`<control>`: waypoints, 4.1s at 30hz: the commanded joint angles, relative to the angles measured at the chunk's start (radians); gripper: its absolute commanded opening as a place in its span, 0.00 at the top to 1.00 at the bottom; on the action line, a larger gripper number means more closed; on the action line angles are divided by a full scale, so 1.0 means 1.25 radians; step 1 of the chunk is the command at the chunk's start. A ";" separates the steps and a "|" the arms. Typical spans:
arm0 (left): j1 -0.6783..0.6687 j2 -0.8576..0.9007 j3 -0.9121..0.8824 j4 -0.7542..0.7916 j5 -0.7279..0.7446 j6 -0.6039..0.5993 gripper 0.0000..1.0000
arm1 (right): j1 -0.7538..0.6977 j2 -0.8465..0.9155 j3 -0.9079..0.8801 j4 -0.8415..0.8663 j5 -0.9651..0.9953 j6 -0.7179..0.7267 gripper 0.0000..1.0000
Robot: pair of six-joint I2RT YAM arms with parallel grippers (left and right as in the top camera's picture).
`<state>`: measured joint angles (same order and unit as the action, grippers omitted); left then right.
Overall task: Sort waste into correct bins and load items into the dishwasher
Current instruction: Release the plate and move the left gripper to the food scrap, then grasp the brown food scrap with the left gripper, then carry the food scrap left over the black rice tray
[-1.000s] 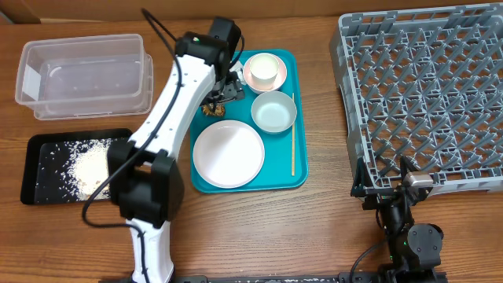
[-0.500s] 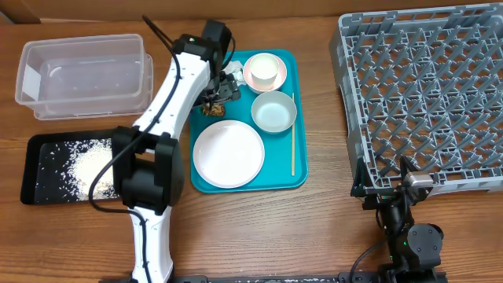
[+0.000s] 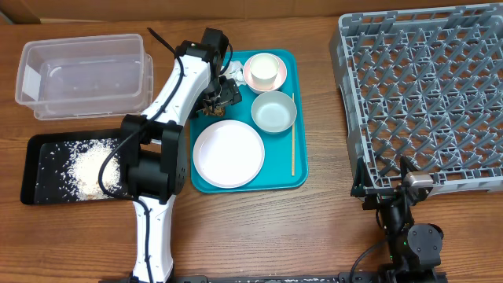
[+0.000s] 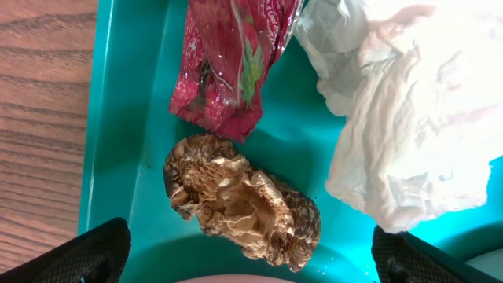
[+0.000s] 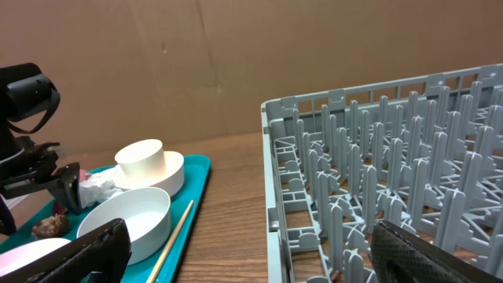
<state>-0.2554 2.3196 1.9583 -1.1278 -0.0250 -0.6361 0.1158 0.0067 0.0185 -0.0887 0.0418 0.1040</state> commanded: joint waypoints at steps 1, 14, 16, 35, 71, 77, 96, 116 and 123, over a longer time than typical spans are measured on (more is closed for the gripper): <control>-0.001 0.010 0.000 0.003 0.012 -0.012 0.00 | 0.002 -0.003 -0.008 0.006 0.007 -0.006 0.00; -0.002 0.012 -0.018 0.009 -0.007 -0.024 0.00 | 0.002 -0.003 -0.008 0.006 0.007 -0.006 0.00; -0.001 0.012 -0.032 0.017 -0.006 -0.024 0.00 | 0.002 -0.003 -0.008 0.006 0.007 -0.006 0.00; 0.000 0.012 -0.085 0.093 -0.018 -0.011 0.19 | 0.002 -0.003 -0.008 0.006 0.007 -0.006 0.00; 0.000 -0.105 -0.055 0.019 -0.021 -0.012 0.46 | 0.002 -0.003 -0.008 0.006 0.007 -0.006 0.00; 0.001 -0.151 -0.055 -0.019 -0.023 -0.012 0.47 | 0.002 -0.003 -0.008 0.006 0.007 -0.006 0.00; 0.222 -0.266 -0.055 -0.217 -0.028 -0.017 0.46 | 0.002 -0.003 -0.008 0.006 0.007 -0.006 0.00; 0.597 -0.262 -0.059 -0.244 -0.098 0.026 0.44 | 0.002 -0.003 -0.008 0.006 0.007 -0.006 0.00; 0.631 -0.262 -0.092 -0.236 -0.126 0.022 0.43 | 0.002 -0.003 -0.008 0.006 0.007 -0.006 0.00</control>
<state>0.5323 2.0197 1.8683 -1.4265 -0.1528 -0.6209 0.1158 0.0067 0.0185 -0.0887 0.0414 0.1036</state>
